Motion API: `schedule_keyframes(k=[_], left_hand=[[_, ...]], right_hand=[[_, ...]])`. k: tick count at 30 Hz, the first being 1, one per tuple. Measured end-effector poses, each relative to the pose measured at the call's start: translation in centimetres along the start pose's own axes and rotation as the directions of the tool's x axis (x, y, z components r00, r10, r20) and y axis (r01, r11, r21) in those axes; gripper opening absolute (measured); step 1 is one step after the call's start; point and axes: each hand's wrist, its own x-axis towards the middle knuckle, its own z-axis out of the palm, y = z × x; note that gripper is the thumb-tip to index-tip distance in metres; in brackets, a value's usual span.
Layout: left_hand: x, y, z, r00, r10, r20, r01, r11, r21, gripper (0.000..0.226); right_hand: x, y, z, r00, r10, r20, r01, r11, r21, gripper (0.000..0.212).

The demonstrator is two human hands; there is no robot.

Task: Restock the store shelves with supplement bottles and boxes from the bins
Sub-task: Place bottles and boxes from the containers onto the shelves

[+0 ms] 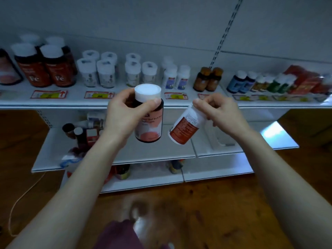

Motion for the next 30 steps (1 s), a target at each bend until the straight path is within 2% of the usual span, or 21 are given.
schedule_keyframes(k=[7,14,21,25,30], left_hand=[[-0.6,3.7,11.2,0.990,0.101,0.103,-0.097,0.995,-0.037,0.029],[0.7,5.8,23.4,0.947,0.152,0.283,-0.135,0.988,-0.080,0.023],[3.2,5.0,36.3,0.886,0.165,0.433,-0.117,0.984,-0.136,0.022],[5.4,4.2,43.7,0.856,0.159,0.493,-0.085,0.982,-0.169,0.021],[7.0,3.1,52.3,0.827,0.138,0.544,-0.060,0.985,-0.160,0.027]], right_hand=[[-0.1,3.8,-10.7,0.993,-0.033,-0.112,0.010,0.979,-0.202,0.040],[-0.9,8.9,-19.8,0.970,-0.029,-0.242,-0.027,0.974,-0.224,0.030],[0.8,17.2,-27.9,0.922,0.070,-0.382,-0.200,0.929,-0.313,0.035],[2.5,22.2,-33.1,0.883,0.152,-0.443,-0.306,0.904,-0.299,0.031],[3.1,28.1,-38.7,0.802,0.256,-0.540,-0.443,0.862,-0.248,0.023]])
